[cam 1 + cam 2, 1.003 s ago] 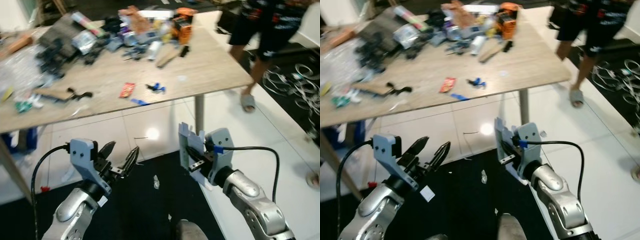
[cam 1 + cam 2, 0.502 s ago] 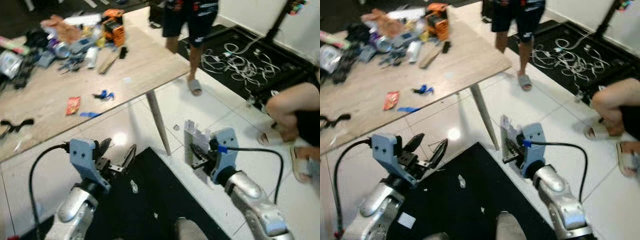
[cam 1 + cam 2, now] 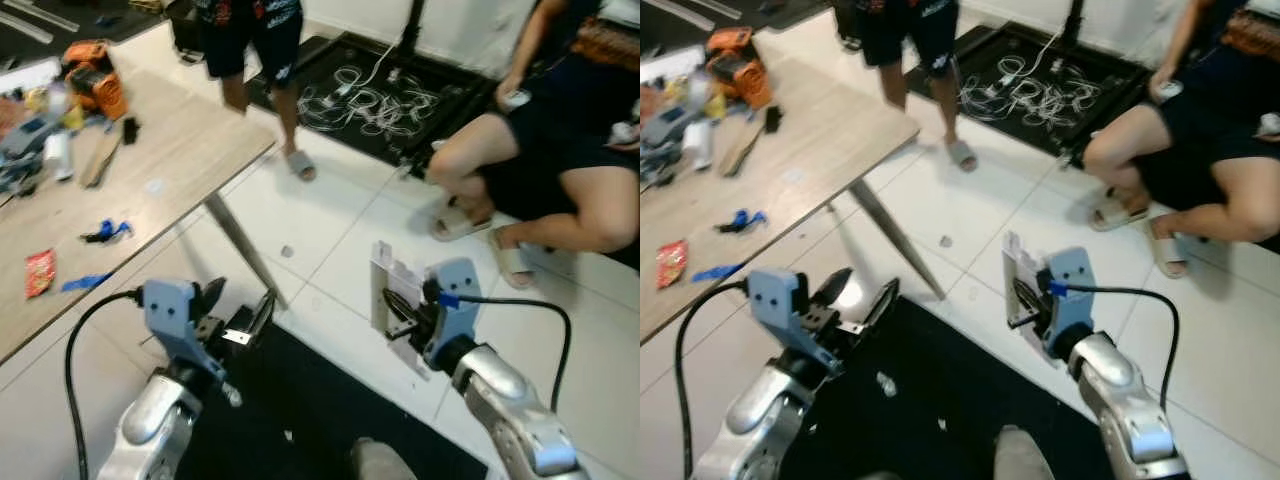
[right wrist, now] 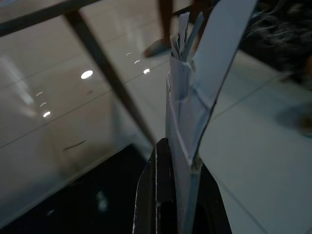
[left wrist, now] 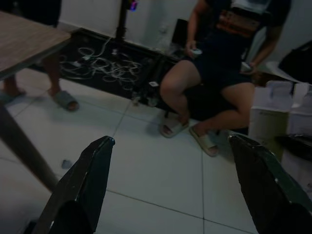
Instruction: Picking trash to rubbish bin
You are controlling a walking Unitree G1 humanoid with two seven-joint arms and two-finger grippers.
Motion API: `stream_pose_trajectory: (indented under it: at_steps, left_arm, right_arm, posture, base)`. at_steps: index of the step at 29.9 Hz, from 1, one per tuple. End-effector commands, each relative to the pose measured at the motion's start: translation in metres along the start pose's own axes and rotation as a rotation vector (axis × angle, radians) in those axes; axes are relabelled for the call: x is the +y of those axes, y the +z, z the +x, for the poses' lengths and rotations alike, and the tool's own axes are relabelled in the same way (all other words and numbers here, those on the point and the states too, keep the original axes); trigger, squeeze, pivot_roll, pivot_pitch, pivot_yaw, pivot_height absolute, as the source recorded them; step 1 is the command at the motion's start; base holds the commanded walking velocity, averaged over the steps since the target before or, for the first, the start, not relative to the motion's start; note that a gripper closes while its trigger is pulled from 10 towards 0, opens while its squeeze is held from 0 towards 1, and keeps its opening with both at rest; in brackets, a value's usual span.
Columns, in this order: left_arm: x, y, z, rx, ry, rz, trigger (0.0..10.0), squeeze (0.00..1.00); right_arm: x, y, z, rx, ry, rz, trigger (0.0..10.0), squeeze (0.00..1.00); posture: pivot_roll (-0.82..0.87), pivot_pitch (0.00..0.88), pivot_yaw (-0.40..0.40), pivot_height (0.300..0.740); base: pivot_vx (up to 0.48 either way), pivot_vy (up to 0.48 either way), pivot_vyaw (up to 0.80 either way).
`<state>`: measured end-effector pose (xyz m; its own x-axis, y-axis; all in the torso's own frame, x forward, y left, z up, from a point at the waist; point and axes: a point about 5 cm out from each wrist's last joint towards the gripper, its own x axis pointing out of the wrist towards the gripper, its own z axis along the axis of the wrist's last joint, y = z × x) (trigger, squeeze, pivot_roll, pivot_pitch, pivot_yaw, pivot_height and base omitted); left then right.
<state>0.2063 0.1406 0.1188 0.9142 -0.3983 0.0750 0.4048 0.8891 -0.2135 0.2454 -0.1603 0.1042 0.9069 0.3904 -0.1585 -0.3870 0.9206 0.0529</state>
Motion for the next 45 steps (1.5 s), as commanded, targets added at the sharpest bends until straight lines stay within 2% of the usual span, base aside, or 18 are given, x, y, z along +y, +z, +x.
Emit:
stream_pose_trajectory:
  at_steps: [1,45]
  left_arm:
    - [0.0021,-0.0038,-0.0034,0.018,0.017,-0.004,10.0,0.00]
    - [0.0035,-0.0047,-0.0010,0.020,0.010,-0.006,10.0,0.00]
  right_arm:
    - [0.0056,-0.0042,-0.0001,0.011,0.018,0.014,10.0,0.00]
    - [0.0050,-0.0045,0.0019,0.005,0.017,0.015,10.0,0.00]
  posture:
    - [-0.12,0.069,0.039,0.740]
    - [-0.12,0.059,0.043,0.740]
  base:
    - [0.000,0.000,-0.80]
    - [0.000,0.000,-0.80]
